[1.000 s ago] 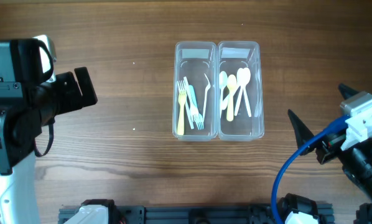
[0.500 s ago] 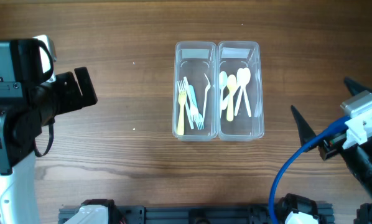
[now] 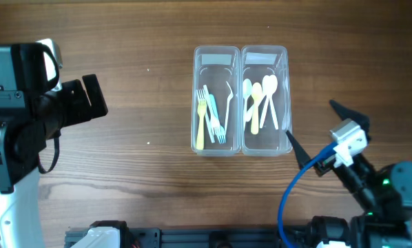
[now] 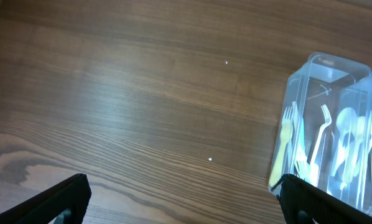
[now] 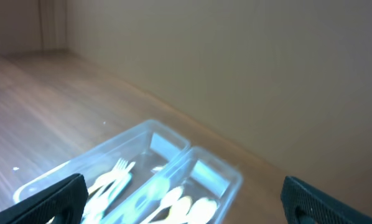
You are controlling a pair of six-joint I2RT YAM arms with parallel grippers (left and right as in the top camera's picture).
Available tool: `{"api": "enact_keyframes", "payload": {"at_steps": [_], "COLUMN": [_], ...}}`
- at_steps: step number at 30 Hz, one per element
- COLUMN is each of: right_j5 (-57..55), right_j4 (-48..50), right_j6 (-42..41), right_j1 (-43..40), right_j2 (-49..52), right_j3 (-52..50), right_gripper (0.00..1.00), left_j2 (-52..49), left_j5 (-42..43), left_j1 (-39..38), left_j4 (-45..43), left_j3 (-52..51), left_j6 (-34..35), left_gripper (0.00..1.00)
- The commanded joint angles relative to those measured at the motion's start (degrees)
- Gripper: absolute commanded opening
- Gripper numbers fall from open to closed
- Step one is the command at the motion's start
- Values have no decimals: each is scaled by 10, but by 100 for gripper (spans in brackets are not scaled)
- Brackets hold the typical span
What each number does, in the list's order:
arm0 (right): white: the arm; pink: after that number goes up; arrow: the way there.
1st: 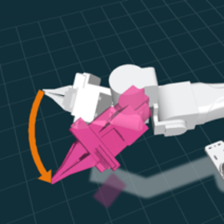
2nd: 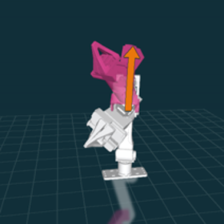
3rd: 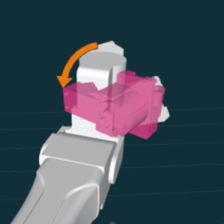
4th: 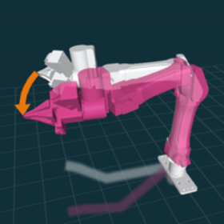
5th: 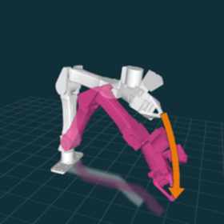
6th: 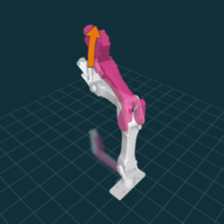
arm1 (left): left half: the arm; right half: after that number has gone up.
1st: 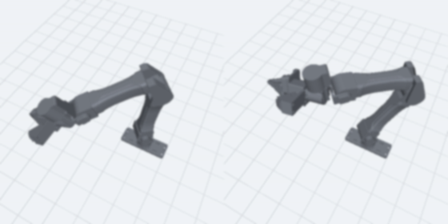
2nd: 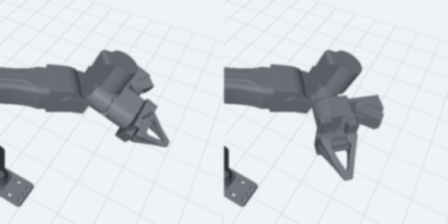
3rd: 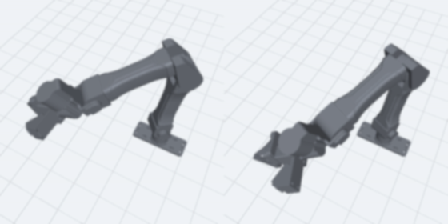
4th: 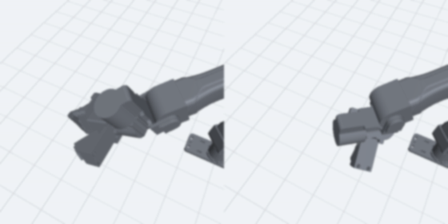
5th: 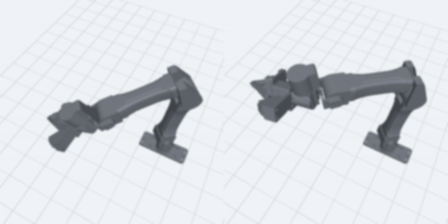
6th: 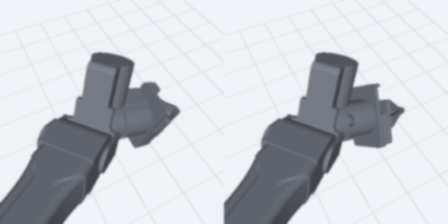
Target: Pack container
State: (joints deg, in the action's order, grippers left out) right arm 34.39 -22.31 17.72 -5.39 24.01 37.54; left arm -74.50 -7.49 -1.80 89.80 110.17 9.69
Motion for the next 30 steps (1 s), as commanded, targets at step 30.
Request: {"api": "enact_keyframes", "payload": {"at_steps": [30], "right_j5": [-160], "right_j4": [97], "right_j6": [-162], "right_j1": [7], "right_j2": [-216], "right_j3": [-322], "right_gripper": [100], "left_j2": [2], "left_j5": [-5], "left_j1": [-3], "left_j4": [-1], "left_j3": [3], "left_j6": [-3], "left_gripper": [100]}}
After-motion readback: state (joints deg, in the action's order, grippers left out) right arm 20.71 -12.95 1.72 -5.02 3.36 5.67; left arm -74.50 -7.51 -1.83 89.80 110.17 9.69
